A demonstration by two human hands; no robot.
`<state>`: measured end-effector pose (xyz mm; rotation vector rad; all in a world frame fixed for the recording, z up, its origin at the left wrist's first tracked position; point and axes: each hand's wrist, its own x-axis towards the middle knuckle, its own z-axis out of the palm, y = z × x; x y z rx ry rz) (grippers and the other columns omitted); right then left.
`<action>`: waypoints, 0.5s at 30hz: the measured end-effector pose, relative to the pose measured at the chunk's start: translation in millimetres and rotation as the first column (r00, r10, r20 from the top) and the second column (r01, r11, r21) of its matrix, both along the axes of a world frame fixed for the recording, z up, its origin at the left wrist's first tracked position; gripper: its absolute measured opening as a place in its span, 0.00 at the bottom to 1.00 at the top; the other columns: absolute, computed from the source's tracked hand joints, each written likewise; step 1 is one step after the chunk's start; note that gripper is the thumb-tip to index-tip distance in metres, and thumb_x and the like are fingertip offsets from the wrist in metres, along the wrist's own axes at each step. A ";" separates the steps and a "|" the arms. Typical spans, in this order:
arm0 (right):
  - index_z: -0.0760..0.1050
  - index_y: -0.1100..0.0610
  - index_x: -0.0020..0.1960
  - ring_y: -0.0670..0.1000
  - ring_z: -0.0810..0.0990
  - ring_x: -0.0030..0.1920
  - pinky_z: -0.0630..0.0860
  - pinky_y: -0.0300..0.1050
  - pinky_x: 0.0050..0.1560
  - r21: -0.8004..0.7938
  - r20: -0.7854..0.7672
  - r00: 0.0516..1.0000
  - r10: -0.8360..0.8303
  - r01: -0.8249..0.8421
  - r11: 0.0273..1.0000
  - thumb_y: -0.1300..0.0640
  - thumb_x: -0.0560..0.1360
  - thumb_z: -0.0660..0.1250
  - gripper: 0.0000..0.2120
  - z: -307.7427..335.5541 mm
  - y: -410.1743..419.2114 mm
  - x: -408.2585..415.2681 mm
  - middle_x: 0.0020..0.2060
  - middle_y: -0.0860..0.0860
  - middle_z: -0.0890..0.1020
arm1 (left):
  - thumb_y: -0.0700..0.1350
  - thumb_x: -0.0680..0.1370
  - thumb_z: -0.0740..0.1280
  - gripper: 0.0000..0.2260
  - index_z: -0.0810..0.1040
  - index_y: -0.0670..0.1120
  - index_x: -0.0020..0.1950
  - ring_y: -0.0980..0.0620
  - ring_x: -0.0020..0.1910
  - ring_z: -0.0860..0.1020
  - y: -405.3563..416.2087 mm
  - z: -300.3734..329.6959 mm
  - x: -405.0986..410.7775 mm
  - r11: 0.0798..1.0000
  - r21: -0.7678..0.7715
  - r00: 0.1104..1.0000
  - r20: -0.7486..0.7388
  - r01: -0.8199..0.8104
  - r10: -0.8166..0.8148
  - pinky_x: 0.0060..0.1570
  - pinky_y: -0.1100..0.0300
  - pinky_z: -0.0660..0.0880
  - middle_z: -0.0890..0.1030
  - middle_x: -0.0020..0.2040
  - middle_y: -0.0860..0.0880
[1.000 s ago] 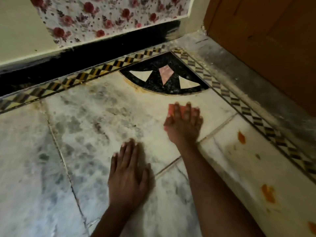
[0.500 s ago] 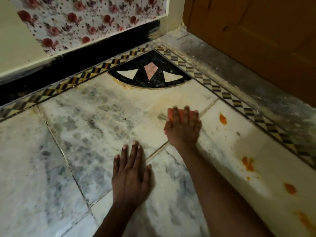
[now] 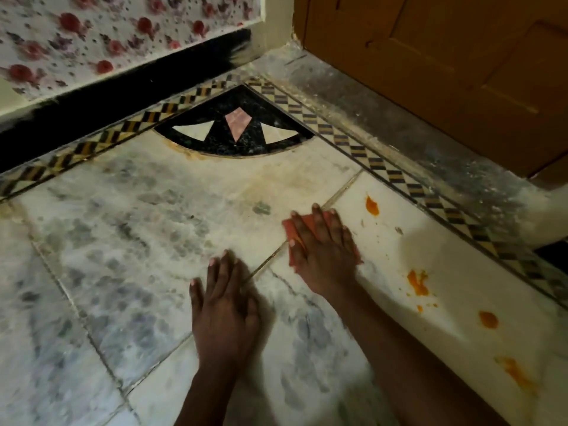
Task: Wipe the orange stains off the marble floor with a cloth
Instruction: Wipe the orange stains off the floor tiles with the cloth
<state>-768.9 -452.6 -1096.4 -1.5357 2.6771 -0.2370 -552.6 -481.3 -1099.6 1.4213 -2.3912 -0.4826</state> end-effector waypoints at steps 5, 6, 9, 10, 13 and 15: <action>0.59 0.36 0.83 0.55 0.49 0.86 0.59 0.62 0.81 0.009 -0.013 0.992 0.122 -0.122 0.992 0.39 0.84 0.52 0.27 3.8 36.4 17.2 0.86 0.47 0.56 | 0.55 0.79 0.57 0.31 0.71 0.49 0.81 0.45 0.84 0.61 1.3 -1.0 -11.5 0.998 -0.051 0.997 0.067 0.037 -0.034 0.80 0.39 0.58 0.63 0.85 0.48; 0.60 0.36 0.83 0.54 0.49 0.86 0.59 0.60 0.81 0.012 -0.027 0.988 0.154 -0.154 0.988 0.40 0.85 0.53 0.26 6.0 55.7 23.1 0.86 0.46 0.57 | 0.55 0.79 0.57 0.31 0.71 0.49 0.81 0.45 0.84 0.62 0.6 -1.1 -12.0 0.998 -0.056 0.997 0.069 0.026 -0.022 0.80 0.39 0.58 0.62 0.85 0.48; 0.61 0.35 0.82 0.53 0.52 0.86 0.62 0.58 0.78 0.039 -0.031 0.995 0.098 -0.097 0.995 0.41 0.85 0.50 0.25 14.9 97.7 22.0 0.85 0.46 0.58 | 0.55 0.78 0.57 0.31 0.71 0.49 0.82 0.45 0.84 0.61 1.7 0.3 -11.8 0.995 -0.090 0.997 0.072 0.032 -0.025 0.80 0.38 0.59 0.63 0.85 0.50; 0.61 0.36 0.82 0.54 0.53 0.86 0.63 0.59 0.78 0.044 -0.036 0.999 0.022 -0.021 0.999 0.41 0.85 0.49 0.25 12.8 93.1 14.1 0.85 0.47 0.58 | 0.55 0.79 0.57 0.31 0.70 0.50 0.82 0.45 0.85 0.60 0.0 0.0 -12.5 0.995 -0.089 0.997 0.075 0.040 -0.033 0.81 0.38 0.59 0.63 0.85 0.50; 0.59 0.40 0.84 0.61 0.54 0.85 0.60 0.64 0.79 0.005 -0.005 0.990 -0.144 0.144 0.990 0.39 0.82 0.48 0.30 7.6 43.1 -5.3 0.86 0.52 0.57 | 0.54 0.80 0.56 0.31 0.68 0.50 0.83 0.45 0.85 0.58 0.8 1.7 -12.1 0.995 -0.071 0.992 0.112 0.067 -0.059 0.82 0.37 0.58 0.61 0.86 0.52; 0.54 0.40 0.85 0.62 0.49 0.85 0.54 0.66 0.81 0.026 0.077 0.991 -0.106 0.104 0.994 0.37 0.80 0.46 0.33 6.9 3.8 -10.2 0.86 0.52 0.54 | 0.55 0.81 0.55 0.30 0.67 0.50 0.84 0.47 0.86 0.57 0.6 2.0 -13.3 0.995 -0.076 0.991 0.121 0.071 -0.061 0.82 0.37 0.55 0.60 0.86 0.53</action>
